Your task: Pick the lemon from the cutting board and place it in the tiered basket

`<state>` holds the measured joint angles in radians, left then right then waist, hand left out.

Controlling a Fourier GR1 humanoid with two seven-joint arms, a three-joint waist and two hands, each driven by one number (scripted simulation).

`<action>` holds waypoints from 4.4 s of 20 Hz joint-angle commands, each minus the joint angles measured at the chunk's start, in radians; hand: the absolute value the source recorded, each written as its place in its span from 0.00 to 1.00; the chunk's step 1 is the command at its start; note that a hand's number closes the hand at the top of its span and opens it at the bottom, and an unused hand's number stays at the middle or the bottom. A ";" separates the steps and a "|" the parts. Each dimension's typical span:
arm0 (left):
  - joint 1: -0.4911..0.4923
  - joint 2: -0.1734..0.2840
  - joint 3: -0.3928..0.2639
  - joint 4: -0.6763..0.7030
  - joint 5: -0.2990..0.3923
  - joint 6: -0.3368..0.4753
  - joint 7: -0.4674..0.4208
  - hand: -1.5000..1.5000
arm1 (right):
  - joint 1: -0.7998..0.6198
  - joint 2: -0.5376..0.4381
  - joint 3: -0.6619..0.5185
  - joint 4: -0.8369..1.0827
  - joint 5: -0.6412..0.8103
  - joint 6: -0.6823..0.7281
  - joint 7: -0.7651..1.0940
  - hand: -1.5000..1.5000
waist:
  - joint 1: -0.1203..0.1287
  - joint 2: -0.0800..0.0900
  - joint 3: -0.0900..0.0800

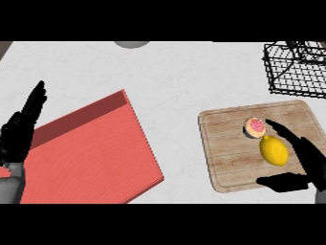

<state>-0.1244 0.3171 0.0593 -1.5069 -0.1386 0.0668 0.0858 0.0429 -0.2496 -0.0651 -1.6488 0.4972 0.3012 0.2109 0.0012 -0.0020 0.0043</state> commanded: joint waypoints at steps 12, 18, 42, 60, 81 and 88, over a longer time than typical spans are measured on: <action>0.013 -0.035 -0.002 0.013 -0.016 0.006 -0.022 0.50 | 0.006 0.008 0.034 0.038 0.039 0.000 -0.163 1.00 | -0.001 0.001 -0.004; 0.014 -0.035 0.008 0.000 -0.011 -0.013 -0.011 0.50 | -0.011 0.027 -0.022 -0.123 -0.016 0.035 -0.011 1.00 | -0.001 0.001 -0.004; 0.003 -0.031 -0.028 0.034 -0.005 0.031 -0.037 0.50 | -0.923 0.033 0.078 0.033 0.521 -0.092 0.598 1.00 | 0.005 0.001 -0.005; -0.004 -0.024 -0.041 0.001 0.003 0.022 -0.003 0.50 | -1.082 -0.267 -0.033 0.539 0.555 -0.159 0.263 1.00 | 0.022 0.007 -0.005; -0.047 -0.042 -0.070 0.045 -0.024 0.067 0.007 0.50 | -1.112 -0.430 -0.181 1.166 0.520 -0.349 -0.225 1.00 | 0.020 0.011 -0.003; -0.071 -0.005 -0.044 0.018 0.015 0.042 0.036 0.50 | -1.151 -0.465 -0.280 1.323 0.439 -0.259 -0.187 0.00 | 0.033 0.015 -0.003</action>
<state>-0.1641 0.3205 0.0045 -1.4774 -0.1325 0.1120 0.0816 -1.1054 -0.6816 -0.3142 -0.4048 0.9560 0.0233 0.0486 0.0316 0.0077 0.0083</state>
